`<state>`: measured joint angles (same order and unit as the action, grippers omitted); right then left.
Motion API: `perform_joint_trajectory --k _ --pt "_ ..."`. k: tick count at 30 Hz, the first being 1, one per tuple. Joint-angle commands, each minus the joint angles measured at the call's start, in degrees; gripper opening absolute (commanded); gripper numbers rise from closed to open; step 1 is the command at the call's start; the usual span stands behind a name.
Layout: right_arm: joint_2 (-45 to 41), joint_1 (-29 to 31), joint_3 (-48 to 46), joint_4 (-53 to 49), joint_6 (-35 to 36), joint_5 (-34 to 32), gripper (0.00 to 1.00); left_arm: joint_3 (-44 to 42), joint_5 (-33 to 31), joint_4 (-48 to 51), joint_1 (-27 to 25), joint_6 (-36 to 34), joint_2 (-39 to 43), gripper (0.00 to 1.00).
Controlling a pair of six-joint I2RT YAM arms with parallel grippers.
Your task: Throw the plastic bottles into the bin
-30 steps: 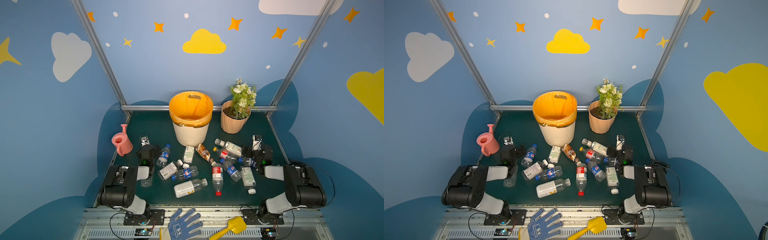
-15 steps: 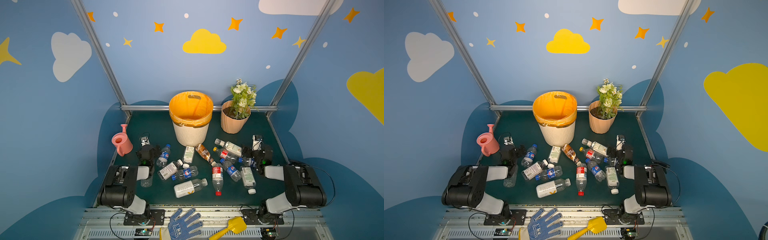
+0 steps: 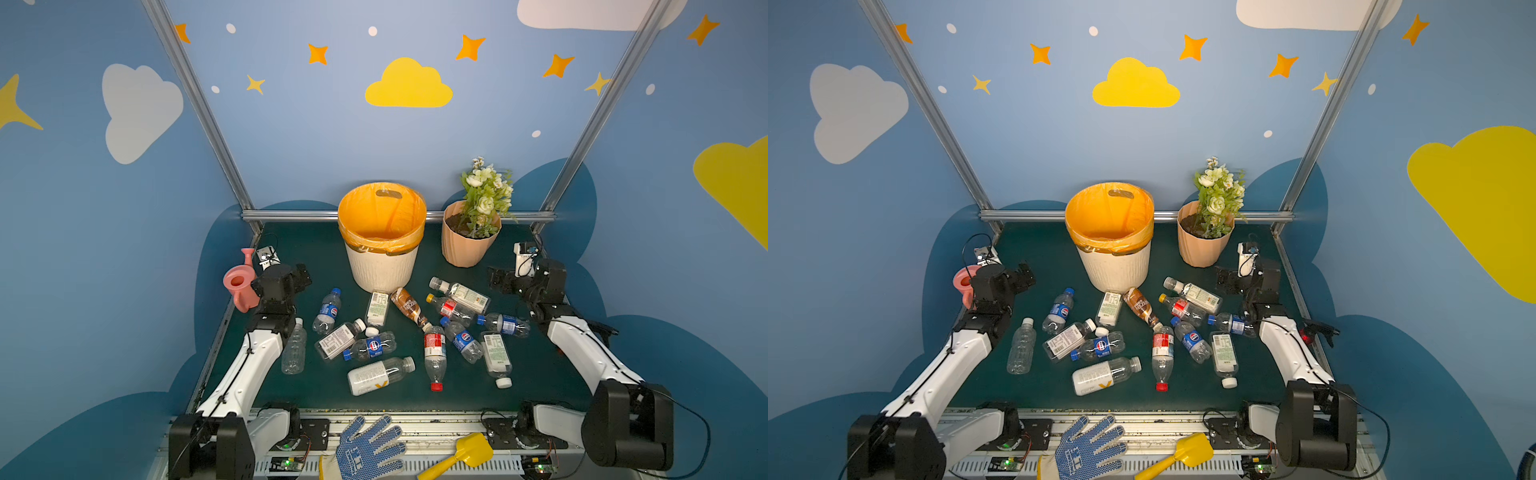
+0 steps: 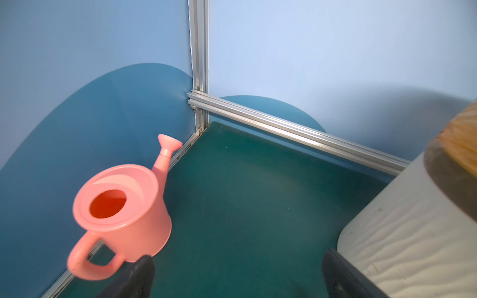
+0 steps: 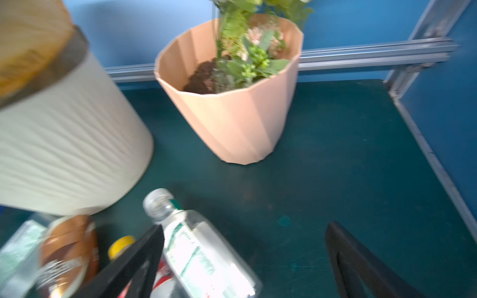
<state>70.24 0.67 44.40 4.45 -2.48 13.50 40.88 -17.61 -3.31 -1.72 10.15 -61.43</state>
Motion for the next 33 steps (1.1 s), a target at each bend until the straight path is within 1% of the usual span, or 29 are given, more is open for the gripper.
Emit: perform_joint_trajectory --k 1,3,5,11,13,17,20,26,30,33 --pt "-0.98 0.91 2.89 -9.70 -1.74 6.93 0.96 2.46 1.61 14.28 0.13 1.88 2.16 1.00" --pt "-0.99 1.74 3.79 -10.53 -2.27 7.57 0.96 4.00 0.55 19.74 0.13 2.69 2.62 1.00" --pt "-0.78 2.85 4.39 -10.85 -2.05 7.37 0.96 6.65 0.00 27.48 0.14 4.48 2.54 1.00" --pt "1.43 3.77 5.08 -10.15 -1.37 5.03 0.96 12.81 1.89 48.58 0.06 8.35 0.20 1.00" --pt "2.61 3.74 5.64 -10.16 -1.45 4.24 0.96 13.47 2.94 52.58 0.13 10.30 0.04 1.00" --pt "4.37 3.67 7.22 -10.39 -1.40 4.17 0.96 11.10 4.24 54.34 0.11 13.36 2.14 1.00" --pt "5.23 3.69 7.32 -9.68 -1.43 4.77 0.96 8.82 6.99 55.14 0.13 16.16 2.59 1.00" --pt "6.67 3.55 7.04 -9.18 -2.16 5.39 0.95 5.38 10.73 56.79 -0.11 20.89 -2.29 1.00" --pt "6.69 3.52 6.50 -8.91 -2.20 5.66 0.95 4.56 9.36 56.11 -1.52 22.74 -3.28 1.00" --pt "6.53 3.39 6.12 -8.79 -2.09 5.31 0.95 3.44 10.14 55.01 -1.54 23.35 -4.41 1.00"
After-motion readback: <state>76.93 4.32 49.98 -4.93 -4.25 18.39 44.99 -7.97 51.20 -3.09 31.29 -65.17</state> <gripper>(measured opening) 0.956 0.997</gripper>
